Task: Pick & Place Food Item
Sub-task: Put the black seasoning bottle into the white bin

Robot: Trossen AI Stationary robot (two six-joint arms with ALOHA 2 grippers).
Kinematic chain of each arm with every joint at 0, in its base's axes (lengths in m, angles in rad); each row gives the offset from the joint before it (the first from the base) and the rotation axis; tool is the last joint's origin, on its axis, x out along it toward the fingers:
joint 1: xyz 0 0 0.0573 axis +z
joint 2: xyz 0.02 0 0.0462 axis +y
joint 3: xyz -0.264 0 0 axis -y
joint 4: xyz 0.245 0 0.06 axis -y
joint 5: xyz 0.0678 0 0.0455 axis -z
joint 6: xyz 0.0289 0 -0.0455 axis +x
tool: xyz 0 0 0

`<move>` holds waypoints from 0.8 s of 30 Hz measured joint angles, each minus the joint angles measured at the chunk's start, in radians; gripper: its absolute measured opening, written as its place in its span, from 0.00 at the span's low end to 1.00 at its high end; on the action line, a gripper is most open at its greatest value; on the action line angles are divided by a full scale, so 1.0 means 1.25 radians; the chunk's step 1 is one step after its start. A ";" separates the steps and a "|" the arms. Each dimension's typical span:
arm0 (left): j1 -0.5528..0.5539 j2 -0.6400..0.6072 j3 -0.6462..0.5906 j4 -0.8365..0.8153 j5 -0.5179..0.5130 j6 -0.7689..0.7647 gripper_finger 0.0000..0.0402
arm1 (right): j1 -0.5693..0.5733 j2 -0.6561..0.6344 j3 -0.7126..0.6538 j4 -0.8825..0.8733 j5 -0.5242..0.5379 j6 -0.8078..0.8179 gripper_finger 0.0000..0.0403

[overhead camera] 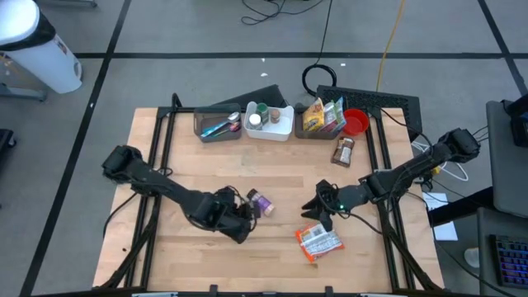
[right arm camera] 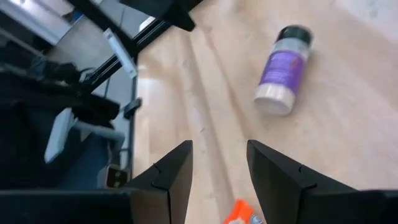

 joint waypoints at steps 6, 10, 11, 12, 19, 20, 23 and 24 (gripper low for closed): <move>0.016 -0.018 0.000 0.008 -0.076 -0.114 0.46 | -0.048 0.000 0.000 0.000 0.000 0.000 0.36; 0.038 -0.017 0.000 0.027 -0.076 0.037 0.46 | -0.058 0.000 0.000 -0.001 -0.001 0.000 0.36; 0.046 -0.016 0.000 0.034 -0.078 0.066 0.46 | -0.058 0.000 0.000 -0.002 -0.001 0.000 0.36; 0.055 -0.015 0.000 0.039 -0.073 0.098 0.46 | -0.058 0.000 0.000 -0.003 -0.001 0.000 0.36; 0.145 -0.013 0.000 0.036 0.134 0.480 0.46 | -0.057 0.000 0.000 -0.009 -0.004 0.000 0.36; 0.158 -0.013 0.000 0.033 0.175 0.532 0.46 | -0.057 0.000 0.000 -0.009 -0.004 0.000 0.36; 0.188 -0.013 0.000 0.013 0.254 0.636 0.46 | -0.057 0.000 0.000 -0.009 -0.004 0.000 0.36; 0.196 -0.013 0.000 0.008 0.265 0.656 0.46 | -0.057 0.000 0.000 -0.009 -0.004 0.000 0.36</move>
